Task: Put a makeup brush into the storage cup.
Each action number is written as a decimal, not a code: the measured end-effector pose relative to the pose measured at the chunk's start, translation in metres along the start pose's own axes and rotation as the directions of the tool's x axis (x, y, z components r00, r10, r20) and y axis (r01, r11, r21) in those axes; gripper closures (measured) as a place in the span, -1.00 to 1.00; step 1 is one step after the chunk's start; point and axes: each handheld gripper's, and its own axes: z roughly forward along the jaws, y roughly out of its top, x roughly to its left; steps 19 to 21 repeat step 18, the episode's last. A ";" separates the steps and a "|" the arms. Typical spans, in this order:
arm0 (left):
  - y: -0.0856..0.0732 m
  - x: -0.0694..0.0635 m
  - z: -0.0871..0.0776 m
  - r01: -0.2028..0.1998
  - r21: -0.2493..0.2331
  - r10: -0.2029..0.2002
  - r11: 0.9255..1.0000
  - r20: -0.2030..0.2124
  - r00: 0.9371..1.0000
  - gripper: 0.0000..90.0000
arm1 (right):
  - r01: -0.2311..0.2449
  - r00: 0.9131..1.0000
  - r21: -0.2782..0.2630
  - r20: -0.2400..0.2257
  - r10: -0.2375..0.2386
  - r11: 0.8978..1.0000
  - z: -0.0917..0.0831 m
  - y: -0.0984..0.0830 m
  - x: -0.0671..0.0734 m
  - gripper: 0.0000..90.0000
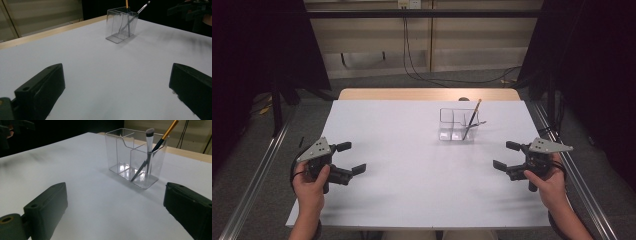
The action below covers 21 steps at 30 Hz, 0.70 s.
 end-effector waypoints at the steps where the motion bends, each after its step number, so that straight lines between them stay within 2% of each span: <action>1: 0.000 0.000 0.000 0.000 0.000 0.000 1.000 0.001 1.000 -0.99 | 0.004 1.000 0.002 -0.001 -0.004 1.000 0.000 -0.001 0.000 -0.88; 6: 0.000 0.000 0.001 0.002 -0.001 -0.002 1.000 0.013 1.000 -0.99 | 0.018 1.000 0.012 -0.007 -0.018 1.000 -0.001 -0.003 0.002 -0.88; 9: 0.000 0.000 0.001 -0.002 -0.001 0.002 1.000 0.007 1.000 -0.99 | 0.030 0.999 0.018 -0.012 -0.029 0.999 -0.001 -0.004 0.003 -0.88; 21: 0.001 0.001 0.004 -0.006 0.002 0.006 1.000 0.011 1.000 -0.99 | 0.034 0.999 0.012 -0.007 -0.034 0.999 -0.004 -0.004 0.004 -0.89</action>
